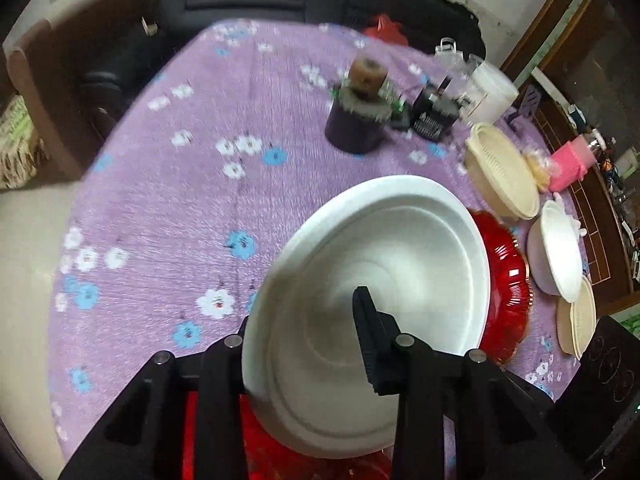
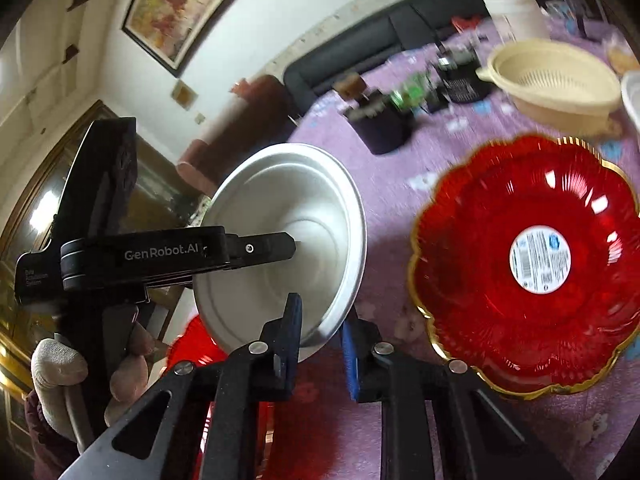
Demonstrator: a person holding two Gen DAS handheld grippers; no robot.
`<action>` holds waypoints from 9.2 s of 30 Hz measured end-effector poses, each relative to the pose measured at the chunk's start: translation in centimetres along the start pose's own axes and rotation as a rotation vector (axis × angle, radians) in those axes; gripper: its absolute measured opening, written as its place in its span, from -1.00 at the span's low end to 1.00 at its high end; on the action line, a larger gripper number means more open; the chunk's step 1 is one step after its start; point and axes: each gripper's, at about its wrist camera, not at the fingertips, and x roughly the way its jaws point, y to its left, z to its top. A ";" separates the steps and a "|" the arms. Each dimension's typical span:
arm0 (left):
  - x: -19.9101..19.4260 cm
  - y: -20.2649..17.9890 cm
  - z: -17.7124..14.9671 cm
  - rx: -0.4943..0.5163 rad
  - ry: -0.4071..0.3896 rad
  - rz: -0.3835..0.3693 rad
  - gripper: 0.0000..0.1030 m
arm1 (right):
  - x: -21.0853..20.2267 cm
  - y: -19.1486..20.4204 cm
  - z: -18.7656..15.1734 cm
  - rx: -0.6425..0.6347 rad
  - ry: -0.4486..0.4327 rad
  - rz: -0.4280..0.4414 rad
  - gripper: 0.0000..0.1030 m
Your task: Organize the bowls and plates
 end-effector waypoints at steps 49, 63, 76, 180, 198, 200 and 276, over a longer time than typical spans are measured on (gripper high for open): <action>-13.6 3.2 -17.6 -0.175 -0.291 0.073 0.42 | -5.5 4.3 -5.7 -0.272 -0.025 -0.174 -0.09; -8.5 -6.1 -11.1 -0.076 -0.202 -0.049 0.42 | -9.5 -7.4 0.5 0.039 -0.160 -0.411 -0.09; 2.5 -10.1 -2.7 -0.082 -0.078 0.024 0.42 | -8.1 -9.0 0.9 -0.051 -0.142 -0.424 -0.06; -9.0 -11.8 -21.4 0.075 -0.242 -0.064 0.61 | -25.2 -11.5 -5.4 -0.038 -0.204 -0.533 0.57; -6.0 -15.9 -21.7 0.152 -0.159 -0.046 0.60 | -28.0 -22.4 -2.4 0.199 -0.258 -0.702 -0.04; -5.9 -15.9 -21.7 0.151 -0.156 -0.047 0.60 | -26.8 -23.1 -1.7 0.196 -0.217 -0.724 -0.37; -9.2 7.7 -16.5 -0.251 -0.245 0.125 -0.28 | 0.6 12.8 -6.0 -0.440 0.193 -0.238 -0.54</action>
